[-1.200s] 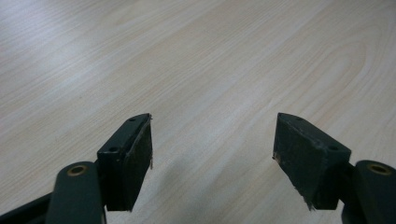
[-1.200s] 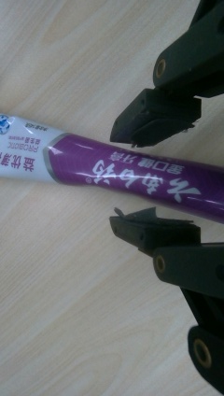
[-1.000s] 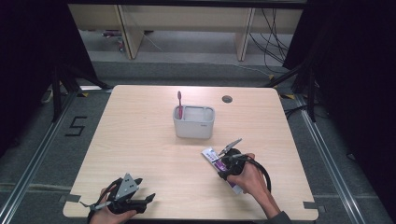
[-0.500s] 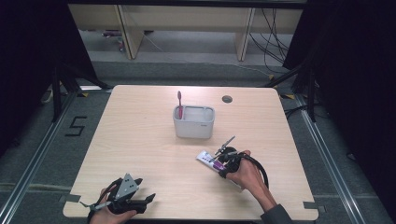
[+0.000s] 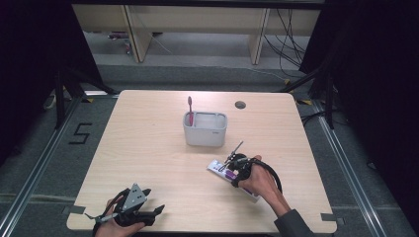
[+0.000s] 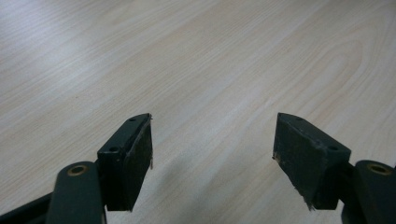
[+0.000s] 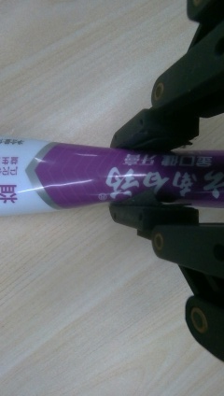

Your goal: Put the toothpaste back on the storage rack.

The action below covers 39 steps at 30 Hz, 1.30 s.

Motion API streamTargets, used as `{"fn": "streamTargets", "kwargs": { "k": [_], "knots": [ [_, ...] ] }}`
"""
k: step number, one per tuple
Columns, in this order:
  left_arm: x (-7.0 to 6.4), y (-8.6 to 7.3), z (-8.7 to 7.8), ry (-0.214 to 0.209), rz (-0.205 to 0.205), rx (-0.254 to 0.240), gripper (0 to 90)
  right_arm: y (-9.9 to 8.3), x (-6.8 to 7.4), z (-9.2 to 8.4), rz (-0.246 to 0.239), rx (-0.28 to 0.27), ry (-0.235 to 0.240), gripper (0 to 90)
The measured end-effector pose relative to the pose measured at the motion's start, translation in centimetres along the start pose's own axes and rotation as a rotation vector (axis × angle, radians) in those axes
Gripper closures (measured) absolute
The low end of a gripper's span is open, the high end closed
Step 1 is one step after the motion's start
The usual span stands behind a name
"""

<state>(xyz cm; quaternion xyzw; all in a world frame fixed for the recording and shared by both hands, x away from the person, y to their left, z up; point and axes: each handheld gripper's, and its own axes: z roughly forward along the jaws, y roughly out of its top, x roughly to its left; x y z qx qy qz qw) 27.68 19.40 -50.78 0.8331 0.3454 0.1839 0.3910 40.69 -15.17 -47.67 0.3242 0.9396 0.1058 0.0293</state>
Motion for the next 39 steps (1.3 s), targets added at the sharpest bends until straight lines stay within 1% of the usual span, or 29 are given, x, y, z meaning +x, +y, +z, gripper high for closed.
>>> {"fn": "streamTargets", "kwargs": {
  "k": [2, 3, 4, 6, 7, 8, 9, 10, 11, 12, 13, 14, 15, 16, 17, 18, 26, 27, 28, 29, 30, 32, 33, 34, 35, 36, 37, 38, 39],
  "knots": [
    [0.0, 0.1, -0.1, -0.001, -0.001, 0.013, 28.0, 0.1, -0.1, 0.0, -0.029, 0.001, -0.015, 68.5],
    [-0.1, 0.0, -0.1, -0.009, -0.011, 0.005, 28.1, 0.0, -0.3, 0.0, -0.041, 0.004, -0.03, 69.1],
    [0.0, 0.0, -0.1, -0.003, 0.001, 0.006, 28.2, 0.0, -0.3, 0.0, -0.06, 0.005, -0.027, 70.0],
    [-0.1, 0.2, -0.2, -0.007, -0.01, -0.008, 28.5, 0.0, -0.3, -0.1, -0.072, 0.002, -0.024, 71.1],
    [-0.1, 0.2, -0.2, -0.007, -0.023, -0.025, 28.7, 0.1, -0.1, -0.1, -0.053, 0.001, -0.025, 71.4],
    [-0.1, 0.2, -0.3, -0.01, -0.024, -0.031, 28.8, 0.0, -0.2, -0.2, -0.07, -0.004, -0.03, 71.7],
    [0.0, 0.2, -0.4, -0.008, -0.013, -0.023, 28.9, -0.1, 0.0, -0.2, -0.045, -0.016, -0.019, 71.9],
    [0.0, 0.2, -0.4, -0.006, -0.01, -0.024, 29.1, -0.1, -0.1, -0.4, -0.072, -0.025, -0.019, 72.1],
    [0.1, 0.2, -0.4, -0.003, -0.004, -0.019, 29.1, -0.1, -0.1, -0.4, -0.072, -0.025, -0.019, 72.1],
    [0.0, 0.3, -0.4, 0.0, -0.011, -0.023, 29.2, -0.2, -0.1, -0.5, -0.067, -0.026, -0.016, 72.2],
    [0.0, 0.3, -0.4, -0.004, -0.015, -0.024, 29.2, -0.3, 0.0, -0.8, -0.038, -0.027, -0.026, 72.2],
    [0.0, 0.2, -0.4, -0.005, -0.012, -0.025, 29.2, -0.4, -0.1, -0.9, -0.05, -0.029, -0.036, 72.3],
    [0.0, 0.2, -0.4, -0.004, -0.001, -0.018, 29.2, -0.4, -0.3, -1.1, -0.065, -0.035, -0.026, 72.3],
    [-0.1, 0.2, -0.3, -0.01, -0.021, -0.039, 29.2, -0.4, -0.2, -1.3, -0.049, -0.05, -0.026, 72.4],
    [0.0, 0.3, -0.4, -0.01, -0.015, -0.035, 29.2, -0.5, -0.4, -1.5, -0.066, -0.062, -0.029, 72.5],
    [0.0, 0.3, -0.4, -0.013, -0.018, -0.038, 29.3, -0.6, -0.4, -1.8, -0.052, -0.067, -0.018, 72.5],
    [-0.1, 0.2, -0.3, -0.022, -0.022, -0.039, 29.2, -1.0, -0.5, -3.3, -0.054, -0.145, -0.011, 72.6],
    [-0.2, 0.2, -0.3, -0.02, -0.026, -0.041, 29.2, -1.0, -0.4, -3.5, -0.044, -0.161, -0.001, 72.6],
    [0.0, 0.2, -0.3, -0.015, -0.011, -0.021, 29.2, -1.0, -0.4, -3.7, -0.037, -0.177, 0.009, 72.6],
    [0.0, 0.2, -0.3, -0.019, -0.019, -0.025, 29.2, -1.0, -0.5, -4.0, -0.036, -0.206, 0.024, 72.6],
    [-0.1, 0.2, -0.3, -0.02, -0.033, -0.039, 29.2, -0.9, -0.5, -4.2, -0.036, -0.216, 0.029, 72.6],
    [0.0, 0.2, -0.3, -0.021, -0.032, -0.042, 29.2, -0.9, -0.5, -4.7, -0.019, -0.247, 0.027, 72.6],
    [0.0, 0.2, -0.3, -0.021, -0.03, -0.039, 29.2, -0.9, -0.6, -5.0, -0.026, -0.261, 0.027, 72.6],
    [0.0, 0.2, -0.3, -0.024, -0.028, -0.034, 29.2, -0.9, -0.5, -5.3, -0.003, -0.274, 0.041, 72.6],
    [0.0, 0.2, -0.2, -0.026, -0.035, -0.041, 29.2, -0.9, -0.5, -5.6, 0.005, -0.287, 0.036, 72.6],
    [-0.1, 0.2, -0.2, -0.027, -0.037, -0.043, 29.2, -0.8, -0.7, -5.9, -0.013, -0.31, 0.033, 72.6],
    [0.1, 0.2, -0.3, -0.025, -0.025, -0.032, 29.2, -0.7, -0.8, -6.2, -0.02, -0.327, 0.025, 72.6],
    [0.1, 0.2, -0.3, -0.025, -0.027, -0.035, 29.2, -0.7, -0.7, -6.6, -0.002, -0.333, 0.034, 72.7],
    [0.1, 0.2, -0.2, -0.021, -0.025, -0.034, 29.2, -0.6, -0.8, -6.8, -0.002, -0.349, 0.03, 72.8]
  ]
}}
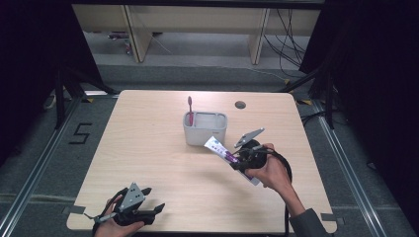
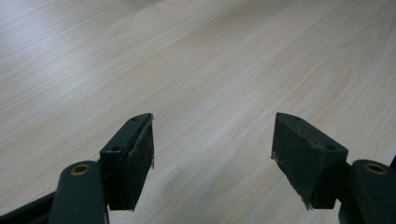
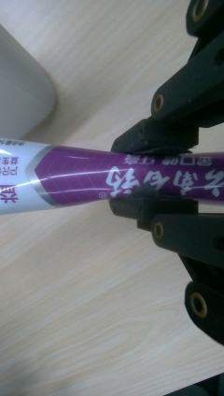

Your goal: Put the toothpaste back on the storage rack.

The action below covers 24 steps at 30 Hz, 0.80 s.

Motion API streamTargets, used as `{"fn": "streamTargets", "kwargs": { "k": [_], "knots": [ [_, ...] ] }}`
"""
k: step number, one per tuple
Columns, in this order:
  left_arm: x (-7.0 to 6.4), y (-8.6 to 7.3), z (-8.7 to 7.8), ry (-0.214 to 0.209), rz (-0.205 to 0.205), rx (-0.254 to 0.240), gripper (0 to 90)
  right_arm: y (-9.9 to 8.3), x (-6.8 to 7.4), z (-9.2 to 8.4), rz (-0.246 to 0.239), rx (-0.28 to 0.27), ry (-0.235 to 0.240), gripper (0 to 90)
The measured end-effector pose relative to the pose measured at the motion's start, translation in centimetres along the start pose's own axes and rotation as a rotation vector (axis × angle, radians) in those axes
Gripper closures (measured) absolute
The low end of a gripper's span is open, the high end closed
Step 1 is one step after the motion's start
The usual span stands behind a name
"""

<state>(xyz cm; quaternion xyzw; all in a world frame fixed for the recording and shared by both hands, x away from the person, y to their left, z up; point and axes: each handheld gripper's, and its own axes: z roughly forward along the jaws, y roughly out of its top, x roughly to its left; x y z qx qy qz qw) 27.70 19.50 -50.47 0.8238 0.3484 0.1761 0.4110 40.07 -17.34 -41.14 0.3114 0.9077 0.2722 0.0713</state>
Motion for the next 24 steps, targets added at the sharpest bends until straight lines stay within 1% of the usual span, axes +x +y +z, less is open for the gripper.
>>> {"fn": "streamTargets", "kwargs": {
  "k": [1, 2, 3, 4, 5, 6, 7, 8, 9, 10, 11, 12, 13, 14, 15, 17, 18, 20, 21, 22, 23, 24],
  "knots": [
    [0.0, 0.0, 0.0, -0.006, 0.001, 0.003, 29.2, 0.3, 0.0, -0.3, 0.013, -0.017, 0.004, 72.8],
    [0.0, 0.0, -0.1, -0.001, 0.002, 0.004, 29.2, 0.5, -0.1, -0.5, -0.002, -0.043, -0.011, 72.9],
    [0.0, 0.0, -0.1, -0.005, -0.003, 0.0, 29.2, 0.7, -0.1, -0.7, 0.01, -0.059, -0.02, 72.8],
    [0.0, 0.0, -0.1, -0.004, -0.004, -0.001, 29.2, 1.0, -0.2, -1.0, -0.007, -0.072, -0.009, 72.9],
    [0.0, 0.0, 0.0, -0.002, -0.003, 0.001, 29.2, 1.1, -0.2, -1.2, -0.003, -0.083, -0.004, 73.0],
    [0.0, 0.0, 0.0, -0.008, -0.003, 0.003, 29.2, 1.4, -0.4, -1.4, -0.011, -0.113, -0.009, 73.1],
    [-0.1, -0.1, 0.0, -0.007, -0.005, -0.004, 29.2, 1.6, -0.6, -1.4, -0.016, -0.126, -0.015, 73.1],
    [0.0, -0.1, 0.0, -0.009, -0.004, -0.001, 29.2, 1.8, -0.7, -1.6, -0.023, -0.133, -0.011, 73.1],
    [0.0, 0.0, 0.0, -0.008, -0.005, -0.002, 29.2, 2.1, -0.3, -1.8, 0.029, -0.132, -0.024, 73.2],
    [0.0, 0.0, 0.0, -0.008, -0.007, 0.001, 29.2, 2.4, -0.6, -1.9, 0.024, -0.149, -0.037, 73.2],
    [0.0, 0.0, 0.0, -0.007, -0.007, 0.002, 29.2, 3.0, -1.1, -2.0, -0.023, -0.205, -0.022, 73.2],
    [0.0, -0.1, 0.0, -0.008, -0.006, -0.004, 29.2, 3.0, -1.1, -2.0, -0.023, -0.205, -0.022, 73.2],
    [0.0, 0.0, 0.0, -0.007, -0.002, 0.003, 29.2, 3.3, -1.1, -2.2, -0.004, -0.206, -0.015, 73.2],
    [0.0, 0.0, 0.0, -0.009, -0.005, 0.0, 29.2, 3.6, -1.2, -2.2, 0.001, -0.243, -0.017, 73.2],
    [0.0, 0.0, 0.0, -0.006, -0.004, 0.001, 29.2, 3.9, -1.3, -2.2, 0.019, -0.254, -0.014, 73.2],
    [0.0, 0.0, 0.0, -0.012, 0.0, 0.004, 29.2, 4.6, -1.7, -2.1, 0.018, -0.293, -0.009, 73.2],
    [0.0, 0.0, -0.1, -0.012, -0.002, 0.002, 29.2, 4.9, -1.7, -2.0, 0.035, -0.311, -0.013, 73.2],
    [0.0, 0.0, -0.1, -0.009, -0.002, 0.0, 29.2, 5.6, -2.0, -1.9, 0.03, -0.357, -0.019, 73.2],
    [0.0, 0.0, -0.1, -0.009, -0.003, 0.001, 29.2, 5.9, -2.1, -1.7, 0.039, -0.376, -0.009, 73.2],
    [0.0, 0.0, -0.1, -0.013, 0.0, 0.001, 29.2, 6.2, -2.0, -1.6, 0.065, -0.394, -0.016, 73.2],
    [-0.1, 0.0, -0.1, -0.012, -0.01, -0.007, 29.2, 6.6, -2.2, -1.4, 0.054, -0.408, -0.019, 73.2],
    [-0.1, 0.0, -0.1, -0.009, -0.008, -0.006, 29.2, 6.9, -2.2, -1.2, 0.058, -0.415, -0.029, 73.2]
  ]
}}
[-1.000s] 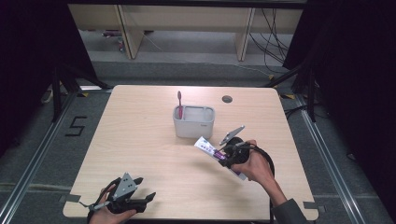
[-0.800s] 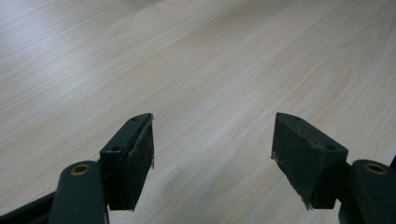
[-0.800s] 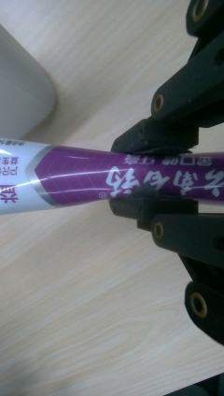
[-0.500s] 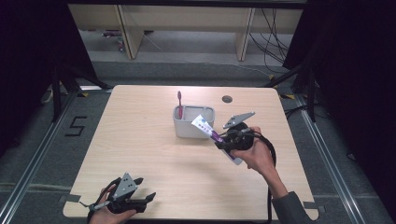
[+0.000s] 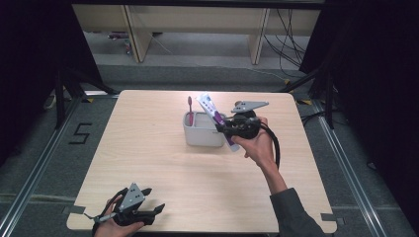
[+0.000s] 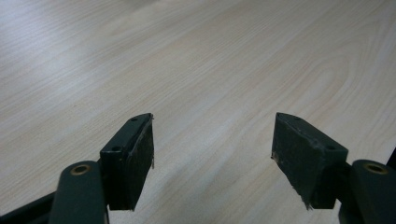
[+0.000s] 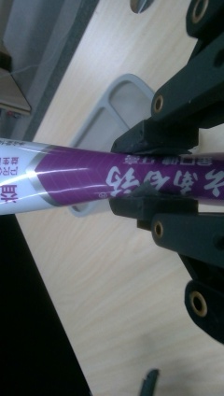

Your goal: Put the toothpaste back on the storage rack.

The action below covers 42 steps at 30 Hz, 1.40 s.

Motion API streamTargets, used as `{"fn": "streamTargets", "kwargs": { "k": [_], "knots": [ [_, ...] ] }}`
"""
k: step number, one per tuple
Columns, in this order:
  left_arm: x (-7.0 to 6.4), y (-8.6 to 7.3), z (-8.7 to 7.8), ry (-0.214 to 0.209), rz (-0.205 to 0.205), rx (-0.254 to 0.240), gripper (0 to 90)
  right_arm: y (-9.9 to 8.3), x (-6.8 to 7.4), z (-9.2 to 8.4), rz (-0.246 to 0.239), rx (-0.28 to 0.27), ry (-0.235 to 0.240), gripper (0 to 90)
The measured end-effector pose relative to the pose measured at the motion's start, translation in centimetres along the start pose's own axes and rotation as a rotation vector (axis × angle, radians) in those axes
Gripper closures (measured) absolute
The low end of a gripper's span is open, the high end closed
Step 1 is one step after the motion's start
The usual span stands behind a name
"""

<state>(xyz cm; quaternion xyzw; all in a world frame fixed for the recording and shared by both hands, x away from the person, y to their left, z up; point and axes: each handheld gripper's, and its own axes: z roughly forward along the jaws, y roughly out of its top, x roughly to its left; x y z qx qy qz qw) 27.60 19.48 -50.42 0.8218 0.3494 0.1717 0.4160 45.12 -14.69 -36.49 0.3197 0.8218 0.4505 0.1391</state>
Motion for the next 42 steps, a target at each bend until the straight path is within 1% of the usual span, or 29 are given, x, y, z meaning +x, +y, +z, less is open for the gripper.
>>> {"fn": "streamTargets", "kwargs": {
  "k": [1, 3, 4, 5, 6, 7, 8, 9, 10, 11, 12, 15, 16, 18, 20, 21, 22, 23, 26, 30, 31, 32, 33, 34, 36, 39, 40, 41, 42],
  "knots": [
    [0.1, 0.0, 0.0, 0.001, 0.007, 0.008, 29.2, 0.2, -0.1, 0.2, -0.022, -0.013, -0.014, 73.2],
    [0.0, -0.1, 0.2, 0.002, -0.017, -0.008, 29.2, 0.5, 0.0, 0.7, -0.002, -0.028, -0.013, 73.2],
    [0.1, -0.2, 0.1, 0.001, -0.008, 0.002, 29.2, 0.7, -0.2, 1.0, -0.012, -0.041, -0.008, 73.2],
    [0.1, -0.2, 0.2, 0.0, -0.02, -0.009, 29.2, 0.8, -0.2, 1.2, -0.017, -0.052, -0.011, 73.1],
    [0.3, -0.1, 0.1, 0.007, 0.011, 0.013, 29.2, 1.0, -0.2, 1.4, 0.007, -0.06, -0.01, 73.2],
    [0.3, -0.1, 0.0, 0.004, 0.006, 0.02, 29.2, 1.1, -0.4, 1.7, -0.013, -0.079, -0.022, 73.1],
    [0.1, -0.1, 0.0, 0.001, -0.009, 0.004, 29.2, 1.2, -0.4, 2.1, 0.012, -0.097, -0.013, 73.2],
    [0.1, -0.1, 0.1, -0.001, -0.009, -0.001, 29.2, 1.4, -0.6, 2.3, 0.01, -0.103, -0.016, 73.2],
    [0.1, -0.1, 0.1, -0.005, -0.012, -0.005, 29.2, 1.5, -0.5, 2.5, 0.027, -0.112, -0.013, 73.1],
    [0.1, -0.1, 0.1, -0.004, -0.015, -0.008, 29.2, 1.7, -0.7, 2.7, 0.013, -0.132, -0.029, 73.1],
    [0.1, -0.1, 0.0, 0.001, -0.008, 0.006, 29.2, 1.9, -0.7, 3.0, 0.014, -0.157, -0.034, 73.1],
    [0.4, -0.1, 0.0, 0.008, 0.009, 0.013, 29.2, 2.3, -0.9, 3.6, 0.039, -0.176, -0.052, 73.1],
    [0.2, -0.1, 0.1, 0.002, -0.017, -0.011, 29.2, 2.5, -1.0, 3.7, 0.04, -0.175, -0.051, 73.1],
    [0.2, -0.2, 0.1, 0.007, -0.011, 0.0, 29.2, 2.8, -0.9, 4.0, 0.056, -0.194, -0.063, 73.1],
    [0.2, -0.1, 0.1, 0.001, -0.017, -0.007, 29.2, 3.2, -1.1, 4.3, 0.045, -0.204, -0.071, 73.1],
    [0.2, -0.1, 0.1, -0.001, -0.006, -0.003, 29.2, 3.3, -1.1, 4.4, 0.038, -0.207, -0.073, 73.2],
    [0.3, -0.1, 0.0, 0.006, 0.009, 0.015, 29.2, 3.5, -0.9, 4.6, 0.061, -0.208, -0.069, 73.2],
    [0.2, -0.1, 0.1, 0.005, 0.003, 0.009, 29.2, 3.5, -1.0, 4.8, 0.047, -0.226, -0.075, 73.2],
    [0.1, -0.1, 0.1, -0.006, -0.015, -0.005, 29.4, 3.7, -1.1, 5.4, 0.071, -0.24, -0.08, 73.2],
    [0.2, -0.2, 0.1, -0.006, -0.005, 0.005, 29.5, 3.7, -1.1, 6.0, 0.098, -0.261, -0.098, 73.2],
    [0.1, -0.2, 0.1, -0.006, -0.016, -0.006, 29.5, 3.7, -1.1, 6.2, 0.1, -0.276, -0.1, 73.2],
    [0.1, -0.1, 0.2, -0.006, -0.016, -0.005, 29.5, 3.7, -1.2, 6.3, 0.086, -0.27, -0.109, 73.3],
    [0.1, -0.2, 0.1, -0.006, -0.001, 0.011, 29.5, 3.7, -1.2, 6.5, 0.1, -0.278, -0.103, 73.2],
    [0.1, -0.2, 0.1, -0.009, 0.0, 0.017, 29.6, 3.7, -1.1, 6.7, 0.11, -0.281, -0.105, 73.3],
    [0.1, -0.2, 0.1, -0.007, -0.003, 0.013, 29.7, 3.7, -1.3, 7.1, 0.093, -0.284, -0.121, 73.3],
    [0.1, -0.2, 0.1, -0.008, -0.002, 0.015, 29.8, 3.6, -1.5, 7.7, 0.11, -0.292, -0.12, 73.3],
    [0.1, -0.2, 0.0, -0.009, -0.003, 0.014, 29.8, 3.5, -1.6, 7.9, 0.102, -0.304, -0.125, 73.3],
    [0.2, -0.1, 0.0, -0.003, 0.01, 0.018, 29.8, 3.4, -1.7, 8.0, 0.113, -0.295, -0.118, 73.2],
    [0.1, -0.1, 0.1, -0.013, 0.003, 0.013, 29.8, 3.4, -1.8, 8.2, 0.111, -0.302, -0.123, 73.2]
  ]
}}
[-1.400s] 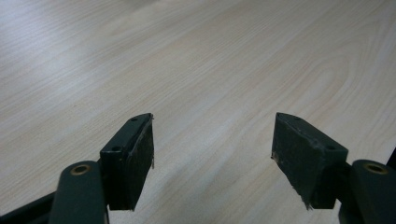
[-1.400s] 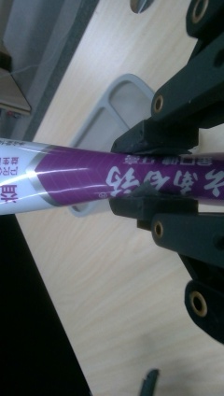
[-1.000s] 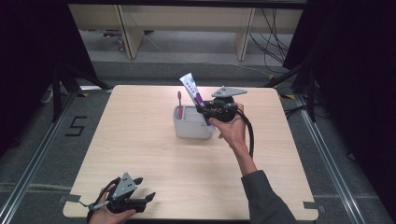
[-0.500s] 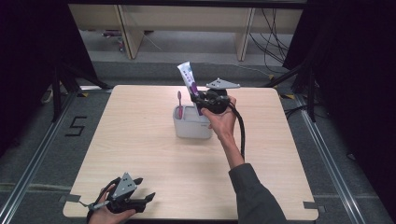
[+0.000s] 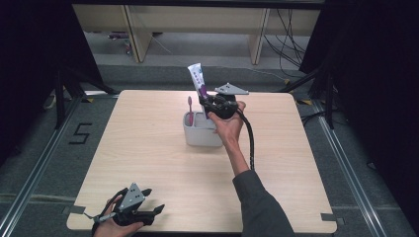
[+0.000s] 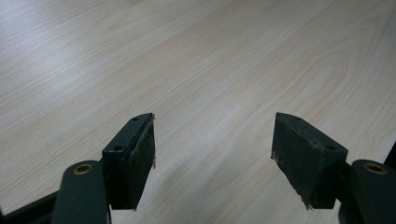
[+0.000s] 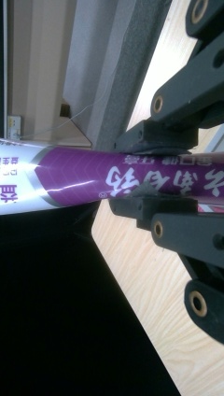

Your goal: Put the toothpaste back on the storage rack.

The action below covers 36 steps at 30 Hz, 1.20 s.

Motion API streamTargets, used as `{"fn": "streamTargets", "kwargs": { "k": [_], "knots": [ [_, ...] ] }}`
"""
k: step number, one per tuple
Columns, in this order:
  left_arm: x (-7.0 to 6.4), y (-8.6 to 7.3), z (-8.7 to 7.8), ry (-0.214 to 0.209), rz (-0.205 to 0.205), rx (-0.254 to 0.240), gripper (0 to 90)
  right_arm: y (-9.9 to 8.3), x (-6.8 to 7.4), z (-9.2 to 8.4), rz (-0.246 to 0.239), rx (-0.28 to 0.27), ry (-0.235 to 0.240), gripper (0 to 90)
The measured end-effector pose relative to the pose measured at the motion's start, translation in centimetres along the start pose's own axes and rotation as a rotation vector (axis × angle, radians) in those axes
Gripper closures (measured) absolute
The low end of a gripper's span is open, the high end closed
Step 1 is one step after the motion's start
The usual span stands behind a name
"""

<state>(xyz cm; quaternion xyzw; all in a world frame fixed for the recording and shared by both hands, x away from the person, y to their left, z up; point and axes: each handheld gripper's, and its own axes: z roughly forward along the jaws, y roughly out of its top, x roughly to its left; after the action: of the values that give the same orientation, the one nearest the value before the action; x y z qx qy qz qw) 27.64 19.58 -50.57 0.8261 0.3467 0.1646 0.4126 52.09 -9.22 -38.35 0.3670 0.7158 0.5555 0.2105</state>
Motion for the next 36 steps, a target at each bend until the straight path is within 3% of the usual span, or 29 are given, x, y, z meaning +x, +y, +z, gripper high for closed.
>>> {"fn": "streamTargets", "kwargs": {
  "k": [4, 10, 12, 13, 15, 17, 22, 23, 29, 32, 33, 34, 36],
  "knots": [
    [-0.2, 0.0, 0.1, -0.013, 0.006, 0.008, 29.8, -0.6, -0.5, 0.4, 0.031, 0.009, -0.002, 73.2],
    [-0.1, 0.0, 0.1, -0.006, 0.024, 0.018, 29.8, -1.5, -0.9, 1.1, 0.018, 0.004, -0.013, 73.1],
    [-0.3, -0.1, 0.2, -0.017, 0.007, 0.009, 29.8, -1.7, -0.9, 1.2, 0.028, 0.011, -0.003, 73.1],
    [-0.2, 0.0, 0.2, -0.009, 0.019, 0.018, 29.8, -1.9, -0.8, 1.3, 0.04, 0.013, -0.007, 73.1],
    [-0.3, 0.0, 0.2, -0.017, 0.01, 0.008, 29.8, -2.1, -0.9, 1.3, 0.019, 0.015, -0.013, 73.1],
    [-0.3, 0.0, 0.2, -0.015, 0.015, 0.02, 29.9, -2.5, -0.9, 1.4, 0.043, 0.017, -0.013, 73.0],
    [-0.3, 0.0, 0.2, -0.019, 0.014, 0.02, 30.0, -3.5, -1.3, 1.6, 0.034, 0.022, -0.023, 72.8],
    [-0.3, 0.0, 0.1, -0.019, 0.021, 0.022, 30.0, -3.6, -1.3, 1.6, 0.054, 0.034, -0.018, 72.8],
    [-0.3, 0.0, 0.2, -0.017, 0.024, 0.018, 30.0, -4.4, -1.5, 1.7, 0.048, 0.069, -0.02, 72.4],
    [-0.3, 0.0, 0.3, -0.008, 0.031, 0.022, 30.0, -4.6, -1.4, 1.7, 0.0, 0.079, -0.03, 72.2],
    [-0.3, 0.0, 0.2, -0.019, 0.023, 0.021, 30.0, -4.6, -1.2, 1.6, 0.027, 0.093, -0.029, 72.2],
    [-0.3, 0.0, 0.2, -0.021, 0.026, 0.017, 30.0, -4.7, -1.3, 1.7, -0.005, 0.089, -0.025, 72.1],
    [-0.3, 0.0, 0.2, -0.017, 0.023, 0.017, 30.0, -4.7, -1.2, 1.7, -0.016, 0.101, -0.023, 72.0]
  ]
}}
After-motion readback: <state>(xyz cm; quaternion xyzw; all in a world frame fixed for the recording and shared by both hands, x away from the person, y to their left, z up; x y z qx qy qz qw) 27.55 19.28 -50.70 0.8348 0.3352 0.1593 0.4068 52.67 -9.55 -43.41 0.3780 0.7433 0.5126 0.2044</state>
